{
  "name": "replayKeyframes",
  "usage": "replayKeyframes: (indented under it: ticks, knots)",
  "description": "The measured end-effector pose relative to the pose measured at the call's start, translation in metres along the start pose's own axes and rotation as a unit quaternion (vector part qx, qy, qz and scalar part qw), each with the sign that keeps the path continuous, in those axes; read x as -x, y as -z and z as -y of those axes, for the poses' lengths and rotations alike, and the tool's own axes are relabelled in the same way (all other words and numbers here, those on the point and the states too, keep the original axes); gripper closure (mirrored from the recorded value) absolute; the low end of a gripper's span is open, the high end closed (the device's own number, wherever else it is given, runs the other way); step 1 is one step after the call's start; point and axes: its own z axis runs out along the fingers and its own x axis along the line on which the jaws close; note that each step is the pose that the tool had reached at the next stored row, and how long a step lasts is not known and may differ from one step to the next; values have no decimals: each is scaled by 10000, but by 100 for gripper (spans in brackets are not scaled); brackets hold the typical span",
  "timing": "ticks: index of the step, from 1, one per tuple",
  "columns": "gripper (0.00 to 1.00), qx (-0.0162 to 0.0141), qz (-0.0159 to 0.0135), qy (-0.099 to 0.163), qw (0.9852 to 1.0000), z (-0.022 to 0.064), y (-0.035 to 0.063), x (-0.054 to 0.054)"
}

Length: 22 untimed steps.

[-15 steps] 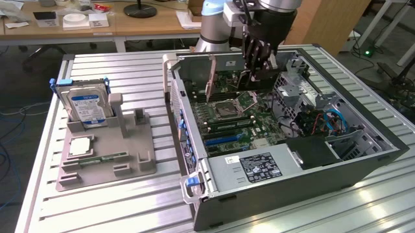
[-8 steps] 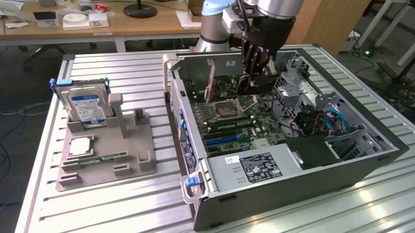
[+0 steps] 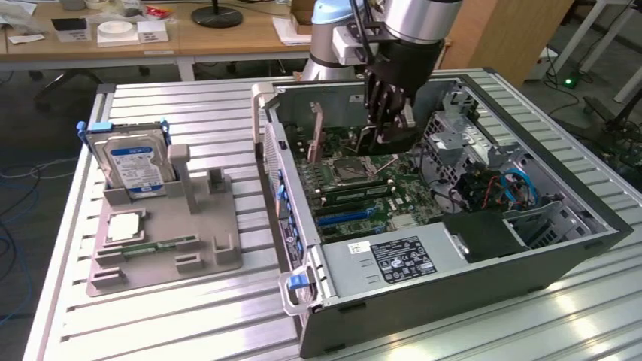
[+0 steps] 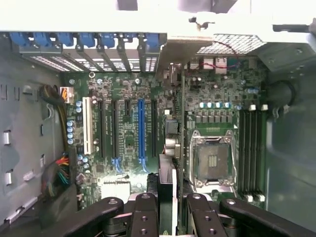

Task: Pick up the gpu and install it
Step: 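Insert the gpu into the slot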

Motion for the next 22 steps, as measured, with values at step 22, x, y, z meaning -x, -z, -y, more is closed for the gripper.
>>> replayKeyframes:
  ticks: [22]
  knots:
    - [73, 7, 1, -1, 10000, -24, -372, -237]
